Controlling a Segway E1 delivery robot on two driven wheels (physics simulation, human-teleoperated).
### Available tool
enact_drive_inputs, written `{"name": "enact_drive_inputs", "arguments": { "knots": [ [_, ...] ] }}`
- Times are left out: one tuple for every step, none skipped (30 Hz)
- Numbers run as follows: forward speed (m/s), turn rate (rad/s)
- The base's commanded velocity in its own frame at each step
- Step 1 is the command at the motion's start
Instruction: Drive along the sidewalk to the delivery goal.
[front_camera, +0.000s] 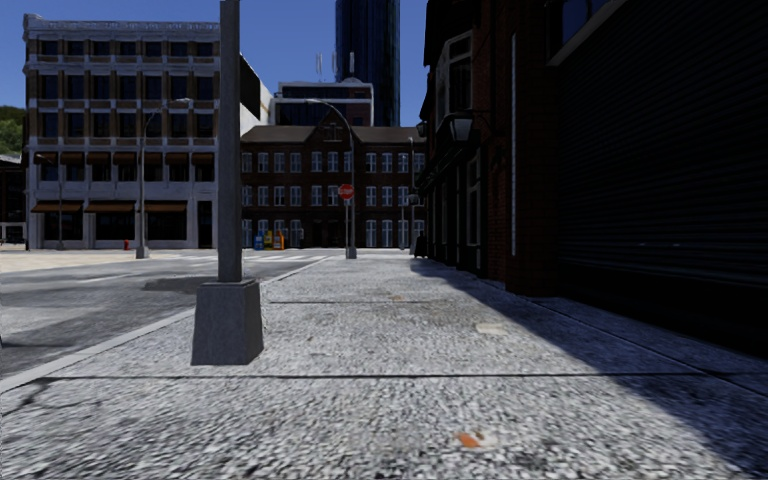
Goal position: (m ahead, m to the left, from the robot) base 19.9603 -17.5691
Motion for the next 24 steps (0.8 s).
{"name": "enact_drive_inputs", "arguments": {
  "knots": [
    [2.00, 0.00],
    [2.00, 0.00],
    [2.00, 0.00],
    [2.00, 0.00],
    [2.00, 0.00],
    [2.00, 0.00],
    [2.00, 0.00],
    [2.00, 0.00],
    [2.00, 0.00],
    [2.00, 0.00],
    [2.00, 0.00],
    [2.00, 0.00],
    [2.00, 0.00],
    [2.00, 0.00],
    [2.00, 0.00],
    [2.00, 0.00],
    [2.00, 0.00],
    [2.00, 0.00],
    [2.00, 0.00],
    [2.00, 0.00],
    [2.00, 0.00],
    [2.00, 0.00],
    [2.00, 0.00],
    [2.00, 0.00]
  ]
}}
